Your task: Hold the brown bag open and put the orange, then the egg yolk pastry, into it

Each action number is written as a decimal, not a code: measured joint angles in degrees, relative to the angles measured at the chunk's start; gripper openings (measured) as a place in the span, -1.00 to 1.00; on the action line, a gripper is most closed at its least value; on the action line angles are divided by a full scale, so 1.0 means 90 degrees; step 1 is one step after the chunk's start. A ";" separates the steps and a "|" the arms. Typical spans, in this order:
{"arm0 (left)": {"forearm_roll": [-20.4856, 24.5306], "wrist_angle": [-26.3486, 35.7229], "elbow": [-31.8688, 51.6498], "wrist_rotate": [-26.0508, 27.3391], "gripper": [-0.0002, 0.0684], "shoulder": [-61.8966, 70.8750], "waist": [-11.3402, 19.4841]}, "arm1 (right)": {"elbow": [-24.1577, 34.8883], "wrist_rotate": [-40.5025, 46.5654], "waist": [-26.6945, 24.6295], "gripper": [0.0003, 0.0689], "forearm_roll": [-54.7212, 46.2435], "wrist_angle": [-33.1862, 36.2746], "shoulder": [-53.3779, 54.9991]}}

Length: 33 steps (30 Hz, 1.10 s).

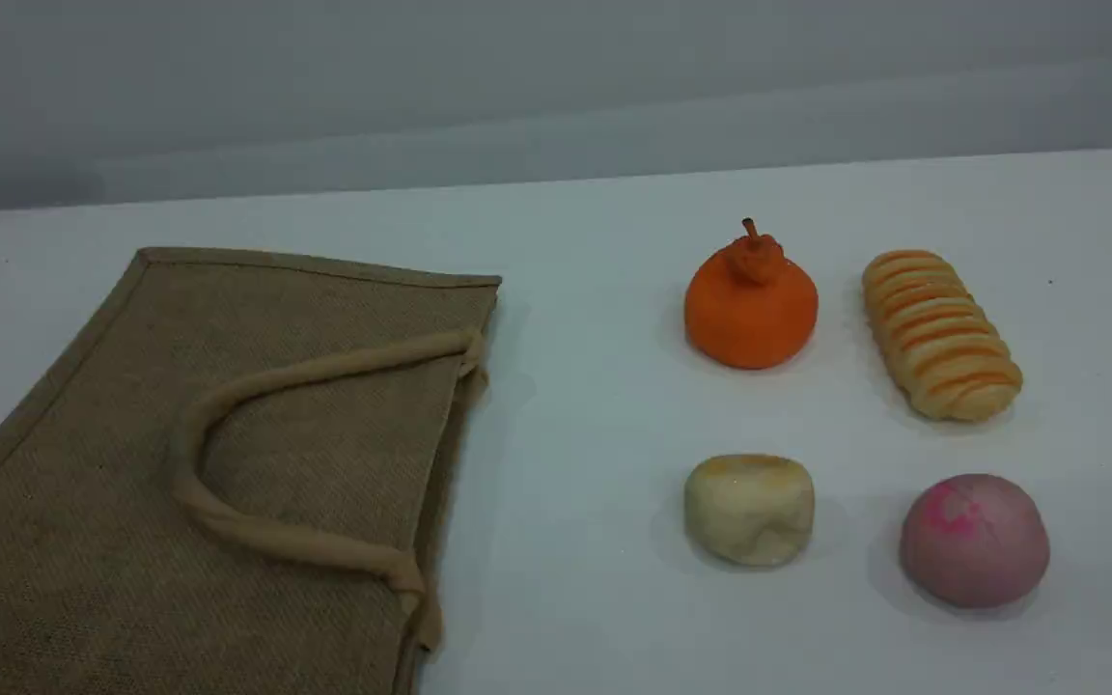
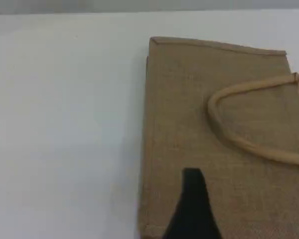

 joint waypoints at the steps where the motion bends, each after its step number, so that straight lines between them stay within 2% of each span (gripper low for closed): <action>1: 0.0000 0.0000 0.0000 0.0000 0.47 0.0000 0.0000 | 0.0000 0.0000 0.0000 0.66 0.0000 0.0000 0.0000; 11: 0.0008 -0.0030 -0.0031 -0.0008 0.47 0.0000 -0.0077 | 0.0000 -0.0006 0.0000 0.66 0.0007 0.0000 0.0000; 15: 0.0008 -0.0184 -0.0147 -0.0188 0.47 0.0110 -0.0266 | -0.0023 0.0109 0.0000 0.66 0.0009 -0.0015 0.0000; 18: 0.0109 -0.0342 -0.0288 -0.0389 0.47 0.0427 -0.0273 | -0.0146 0.0268 0.0000 0.66 0.0025 -0.0233 0.0241; 23: 0.0483 -0.0530 -0.0586 -0.0408 0.47 0.1333 -0.0273 | -0.0585 0.0363 0.0000 0.66 0.0173 -0.0704 0.0946; 27: 0.0474 -0.0614 -0.1064 -0.0509 0.47 0.2238 -0.0273 | -0.1105 0.0363 0.0000 0.66 0.0198 -0.1017 0.1615; 33: 0.0480 -0.0829 -0.1966 -0.0585 0.47 0.3589 -0.0273 | -0.1975 0.0363 0.0000 0.66 0.0393 -0.1099 0.2786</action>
